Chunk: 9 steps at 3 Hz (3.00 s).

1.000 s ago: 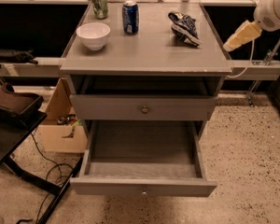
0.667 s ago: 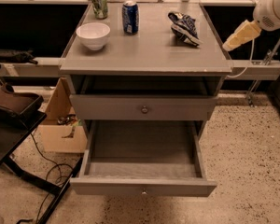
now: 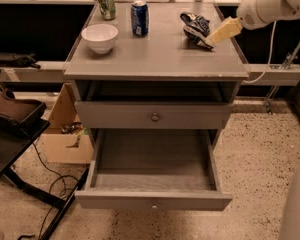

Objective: Place blue chip bag into middle drawer

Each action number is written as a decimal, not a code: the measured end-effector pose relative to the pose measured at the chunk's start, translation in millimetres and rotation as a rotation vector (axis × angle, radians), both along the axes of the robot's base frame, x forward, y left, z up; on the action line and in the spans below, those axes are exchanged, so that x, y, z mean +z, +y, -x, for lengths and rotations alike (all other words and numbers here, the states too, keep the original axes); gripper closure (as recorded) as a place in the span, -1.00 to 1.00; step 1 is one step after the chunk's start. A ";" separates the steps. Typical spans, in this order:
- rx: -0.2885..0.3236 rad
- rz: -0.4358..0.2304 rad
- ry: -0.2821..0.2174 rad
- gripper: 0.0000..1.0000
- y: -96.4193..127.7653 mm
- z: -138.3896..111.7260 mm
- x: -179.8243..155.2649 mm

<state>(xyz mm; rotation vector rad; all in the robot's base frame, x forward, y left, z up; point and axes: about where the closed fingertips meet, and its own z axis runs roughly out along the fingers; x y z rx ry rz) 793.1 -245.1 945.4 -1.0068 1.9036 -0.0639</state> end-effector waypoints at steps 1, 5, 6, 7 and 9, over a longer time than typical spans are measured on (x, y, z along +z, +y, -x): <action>0.075 -0.104 0.026 -1.00 46.0 -21.7 -6.9; 0.012 -0.096 -0.006 -0.24 86.3 -112.7 -85.6; 0.012 -0.096 -0.006 0.38 86.3 -112.7 -85.6; 0.012 -0.096 -0.006 0.84 86.3 -112.7 -85.6; 0.039 -0.145 -0.110 1.00 60.3 -76.9 -16.7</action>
Offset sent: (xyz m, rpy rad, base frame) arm 0.0844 0.0979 -0.0498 0.1972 0.0243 0.0756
